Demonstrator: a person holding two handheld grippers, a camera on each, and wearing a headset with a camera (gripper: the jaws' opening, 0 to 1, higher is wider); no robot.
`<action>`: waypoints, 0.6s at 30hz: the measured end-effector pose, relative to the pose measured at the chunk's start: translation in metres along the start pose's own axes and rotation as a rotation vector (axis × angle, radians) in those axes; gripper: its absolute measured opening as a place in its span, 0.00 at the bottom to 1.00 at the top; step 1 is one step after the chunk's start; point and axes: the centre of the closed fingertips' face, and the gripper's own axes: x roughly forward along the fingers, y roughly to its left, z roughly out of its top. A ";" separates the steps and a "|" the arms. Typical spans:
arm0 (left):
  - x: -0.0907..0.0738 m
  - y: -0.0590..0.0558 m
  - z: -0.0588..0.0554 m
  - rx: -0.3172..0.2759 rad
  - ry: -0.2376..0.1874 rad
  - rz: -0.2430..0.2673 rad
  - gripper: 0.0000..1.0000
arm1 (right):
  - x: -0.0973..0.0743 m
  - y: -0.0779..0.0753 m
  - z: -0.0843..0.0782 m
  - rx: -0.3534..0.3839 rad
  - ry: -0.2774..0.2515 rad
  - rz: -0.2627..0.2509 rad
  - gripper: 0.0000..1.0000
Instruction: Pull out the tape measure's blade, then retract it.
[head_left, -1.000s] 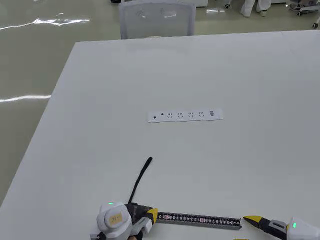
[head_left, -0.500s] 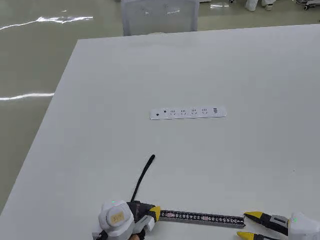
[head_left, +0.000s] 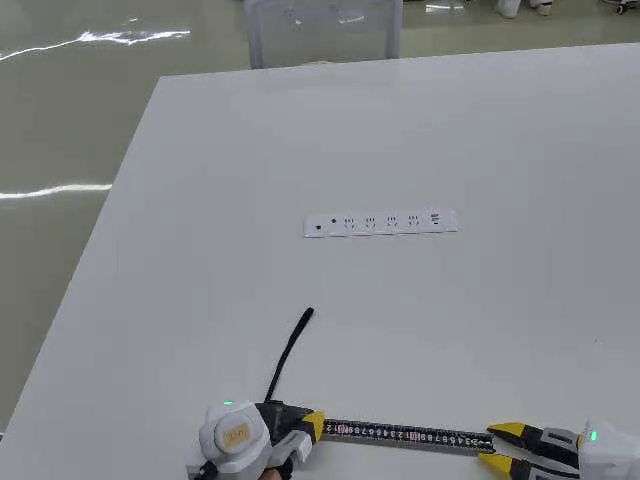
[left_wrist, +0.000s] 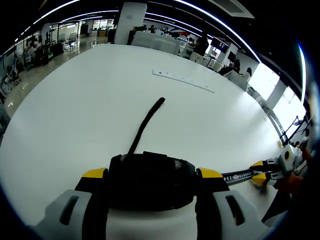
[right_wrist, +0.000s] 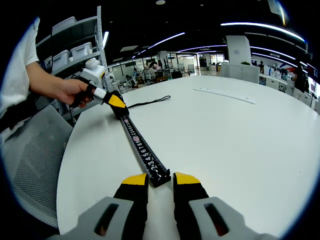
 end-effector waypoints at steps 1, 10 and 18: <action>0.000 0.000 0.000 0.000 0.000 0.000 0.68 | 0.000 0.000 -0.001 -0.003 0.001 0.003 0.17; 0.000 0.000 0.000 0.000 0.003 -0.001 0.68 | 0.001 -0.001 -0.001 -0.008 -0.004 0.009 0.16; 0.001 0.000 0.000 0.000 0.007 -0.003 0.68 | 0.000 -0.001 -0.002 -0.009 -0.007 0.015 0.14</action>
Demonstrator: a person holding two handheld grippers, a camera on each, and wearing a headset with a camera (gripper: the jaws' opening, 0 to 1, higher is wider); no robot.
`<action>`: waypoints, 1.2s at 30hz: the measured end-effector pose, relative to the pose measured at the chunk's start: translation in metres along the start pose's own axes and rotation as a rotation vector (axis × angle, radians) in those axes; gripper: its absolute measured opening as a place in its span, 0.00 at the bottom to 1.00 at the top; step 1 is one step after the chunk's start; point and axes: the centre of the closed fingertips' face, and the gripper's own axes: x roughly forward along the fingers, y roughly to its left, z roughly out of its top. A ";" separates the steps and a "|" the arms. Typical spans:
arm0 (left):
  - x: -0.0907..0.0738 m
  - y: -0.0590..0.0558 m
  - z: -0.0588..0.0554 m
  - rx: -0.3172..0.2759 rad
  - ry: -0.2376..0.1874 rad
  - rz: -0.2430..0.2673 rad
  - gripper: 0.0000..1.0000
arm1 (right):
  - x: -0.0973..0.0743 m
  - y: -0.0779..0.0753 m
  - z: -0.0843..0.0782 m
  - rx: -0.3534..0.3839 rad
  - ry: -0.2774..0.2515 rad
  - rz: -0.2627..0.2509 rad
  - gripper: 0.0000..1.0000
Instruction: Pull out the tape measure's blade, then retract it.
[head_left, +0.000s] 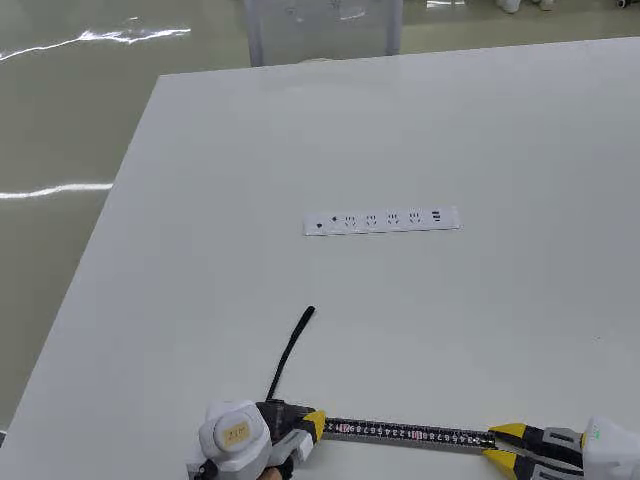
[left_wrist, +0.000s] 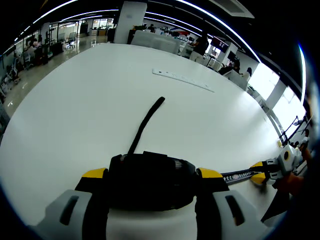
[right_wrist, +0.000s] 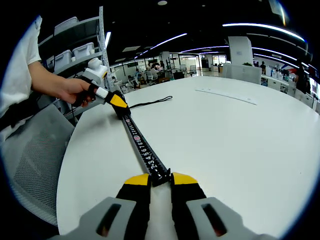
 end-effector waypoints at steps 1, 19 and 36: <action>0.000 0.000 0.000 0.000 0.000 0.000 0.68 | 0.000 0.000 0.000 -0.003 0.001 -0.001 0.14; -0.001 0.000 0.000 0.006 0.009 -0.001 0.67 | 0.007 0.006 0.003 -0.007 -0.004 0.017 0.13; -0.001 0.000 0.000 0.004 0.008 -0.005 0.67 | 0.032 0.017 0.014 -0.004 -0.010 0.061 0.13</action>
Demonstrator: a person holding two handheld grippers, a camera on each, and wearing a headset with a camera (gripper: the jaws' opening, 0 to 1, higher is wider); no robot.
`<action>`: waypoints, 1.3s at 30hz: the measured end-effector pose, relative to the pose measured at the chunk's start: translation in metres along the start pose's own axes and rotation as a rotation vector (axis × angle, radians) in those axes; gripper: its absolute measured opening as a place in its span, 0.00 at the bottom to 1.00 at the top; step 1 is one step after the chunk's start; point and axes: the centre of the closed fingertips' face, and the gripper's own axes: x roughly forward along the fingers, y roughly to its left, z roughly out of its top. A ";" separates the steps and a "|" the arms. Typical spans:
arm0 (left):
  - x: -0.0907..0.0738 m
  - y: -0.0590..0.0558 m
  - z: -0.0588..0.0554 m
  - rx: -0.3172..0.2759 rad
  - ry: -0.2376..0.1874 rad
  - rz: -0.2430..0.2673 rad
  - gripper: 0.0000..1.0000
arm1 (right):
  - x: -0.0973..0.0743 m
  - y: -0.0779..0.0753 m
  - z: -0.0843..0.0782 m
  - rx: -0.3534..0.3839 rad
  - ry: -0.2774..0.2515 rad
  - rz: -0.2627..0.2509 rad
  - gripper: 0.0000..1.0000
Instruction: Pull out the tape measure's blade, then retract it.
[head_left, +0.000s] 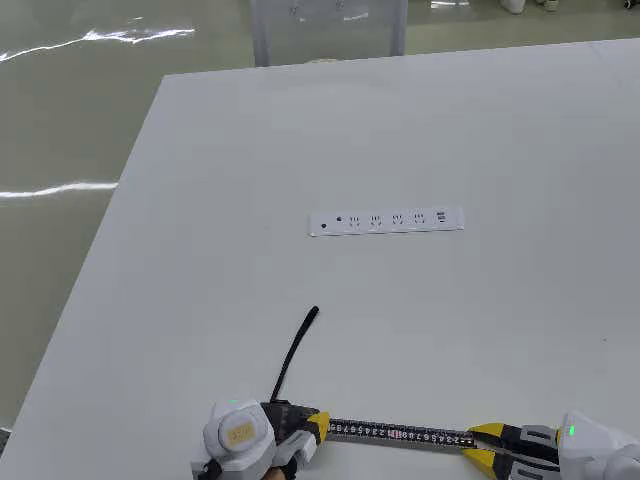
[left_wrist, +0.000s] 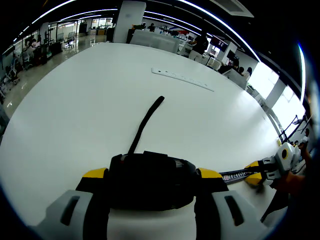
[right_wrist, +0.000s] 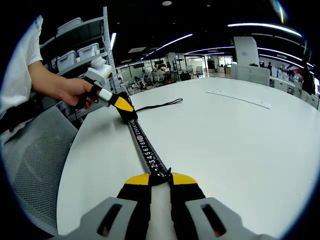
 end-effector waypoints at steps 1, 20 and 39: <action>0.000 0.000 0.000 0.001 -0.001 0.000 0.67 | 0.001 0.000 0.000 0.001 0.000 0.003 0.13; 0.001 0.001 -0.001 -0.008 -0.004 -0.007 0.67 | 0.038 0.014 0.015 0.001 -0.011 0.057 0.13; 0.001 0.001 -0.001 -0.014 -0.003 -0.008 0.67 | 0.062 0.028 0.028 0.008 -0.030 0.091 0.13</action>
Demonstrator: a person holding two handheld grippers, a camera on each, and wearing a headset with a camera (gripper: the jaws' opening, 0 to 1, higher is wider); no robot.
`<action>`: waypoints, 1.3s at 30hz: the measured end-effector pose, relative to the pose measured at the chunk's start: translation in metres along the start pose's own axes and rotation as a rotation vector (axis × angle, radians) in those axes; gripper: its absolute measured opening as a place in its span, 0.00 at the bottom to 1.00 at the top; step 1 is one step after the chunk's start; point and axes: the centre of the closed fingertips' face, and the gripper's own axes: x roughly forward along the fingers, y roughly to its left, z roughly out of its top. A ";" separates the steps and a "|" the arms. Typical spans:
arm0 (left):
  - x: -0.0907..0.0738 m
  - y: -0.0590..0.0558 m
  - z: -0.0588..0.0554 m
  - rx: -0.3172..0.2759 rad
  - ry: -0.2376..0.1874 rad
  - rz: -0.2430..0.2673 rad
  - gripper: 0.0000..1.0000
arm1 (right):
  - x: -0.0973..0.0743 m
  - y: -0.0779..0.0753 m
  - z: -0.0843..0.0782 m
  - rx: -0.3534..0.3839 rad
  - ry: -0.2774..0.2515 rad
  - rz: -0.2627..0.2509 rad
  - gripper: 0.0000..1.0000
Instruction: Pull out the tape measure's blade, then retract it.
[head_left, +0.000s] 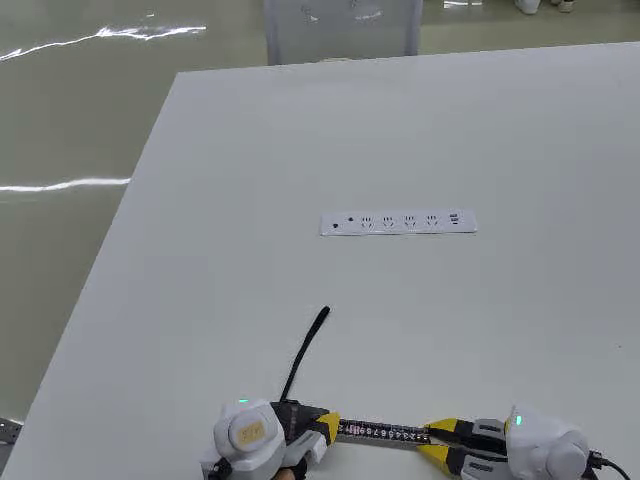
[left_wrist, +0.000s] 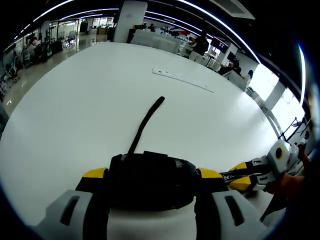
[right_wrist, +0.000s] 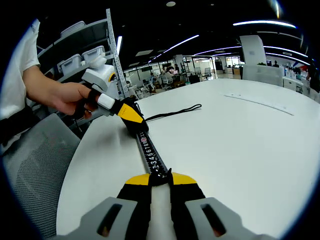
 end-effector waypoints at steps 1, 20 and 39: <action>0.000 0.000 0.000 0.000 0.000 0.000 0.67 | 0.001 0.000 0.000 0.000 -0.001 0.001 0.13; 0.000 0.000 0.000 -0.004 0.002 -0.001 0.67 | 0.028 0.014 0.010 -0.011 -0.013 0.026 0.13; 0.000 0.000 0.001 -0.017 0.000 -0.004 0.67 | 0.048 0.021 0.019 -0.016 -0.016 0.040 0.13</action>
